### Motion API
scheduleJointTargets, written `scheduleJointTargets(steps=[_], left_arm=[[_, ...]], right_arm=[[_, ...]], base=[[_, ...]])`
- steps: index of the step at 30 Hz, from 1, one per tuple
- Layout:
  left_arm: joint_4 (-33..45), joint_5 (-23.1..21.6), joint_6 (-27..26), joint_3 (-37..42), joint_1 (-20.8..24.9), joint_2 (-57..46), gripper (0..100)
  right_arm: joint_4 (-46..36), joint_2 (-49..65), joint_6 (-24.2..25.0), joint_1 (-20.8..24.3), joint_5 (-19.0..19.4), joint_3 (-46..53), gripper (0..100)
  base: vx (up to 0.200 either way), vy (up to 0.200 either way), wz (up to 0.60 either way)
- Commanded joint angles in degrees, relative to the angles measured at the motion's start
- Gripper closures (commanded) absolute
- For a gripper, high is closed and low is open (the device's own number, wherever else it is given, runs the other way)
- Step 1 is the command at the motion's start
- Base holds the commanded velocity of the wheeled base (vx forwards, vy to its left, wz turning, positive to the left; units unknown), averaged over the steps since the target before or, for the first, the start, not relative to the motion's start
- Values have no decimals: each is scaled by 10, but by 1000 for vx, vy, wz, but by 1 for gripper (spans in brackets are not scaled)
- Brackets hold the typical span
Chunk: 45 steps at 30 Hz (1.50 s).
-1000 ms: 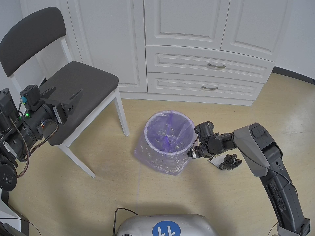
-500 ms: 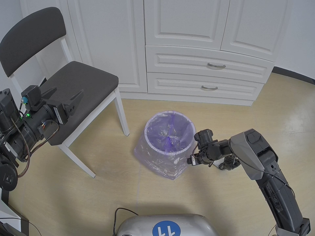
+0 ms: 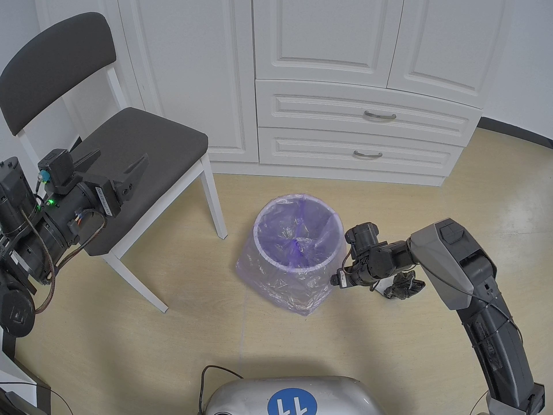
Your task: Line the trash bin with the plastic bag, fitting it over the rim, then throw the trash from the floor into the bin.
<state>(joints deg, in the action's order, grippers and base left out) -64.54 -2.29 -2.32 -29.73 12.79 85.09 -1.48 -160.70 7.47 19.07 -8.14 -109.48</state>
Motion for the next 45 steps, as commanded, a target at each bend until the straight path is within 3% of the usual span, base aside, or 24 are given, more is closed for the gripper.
scheduleJointTargets(steps=[1, 4, 11, 14, 19, 26, 32, 37, 42, 43, 45], left_arm=[[-14, -16, -34, 28, 3, -8, 0], [-14, -18, -59, 32, 3, -12, 0], [-16, -18, -59, 21, 3, -13, 0], [-16, -18, -56, 12, 1, -33, 0], [-16, -11, -58, 9, -35, -56, 0], [-16, -18, -57, 11, -63, -68, 0], [-16, -18, -59, 15, -63, -67, 0], [-16, -18, -60, 14, -62, -59, 0], [-16, -18, -60, 15, -62, -58, 0], [-16, -18, -59, 14, -63, -59, 0], [-16, -18, -59, 14, -63, -59, 0]], right_arm=[[75, 157, 1, -9, 2, 195, 0], [148, 220, 1, -11, 4, 301, 0], [279, 344, -4, -10, 4, 488, 0], [380, 434, 0, -7, 4, 599, 0], [481, 508, -3, -10, -6, 698, 0], [494, 536, -5, -2, 2, 746, 0], [510, 447, -5, -3, 7, 729, 0], [554, 269, -1, -10, 18, 588, 0], [478, 188, -1, -15, 18, 462, 0], [411, 162, 0, -16, 19, 400, 0], [379, 142, 0, -19, 22, 358, 0]], base=[[0, 0, 0], [0, 0, 0], [0, 0, 0], [0, 0, 0], [0, 0, 0], [0, 0, 0], [0, 0, 0], [0, 0, 0], [0, 0, 0], [0, 0, 0], [0, 0, 0]])
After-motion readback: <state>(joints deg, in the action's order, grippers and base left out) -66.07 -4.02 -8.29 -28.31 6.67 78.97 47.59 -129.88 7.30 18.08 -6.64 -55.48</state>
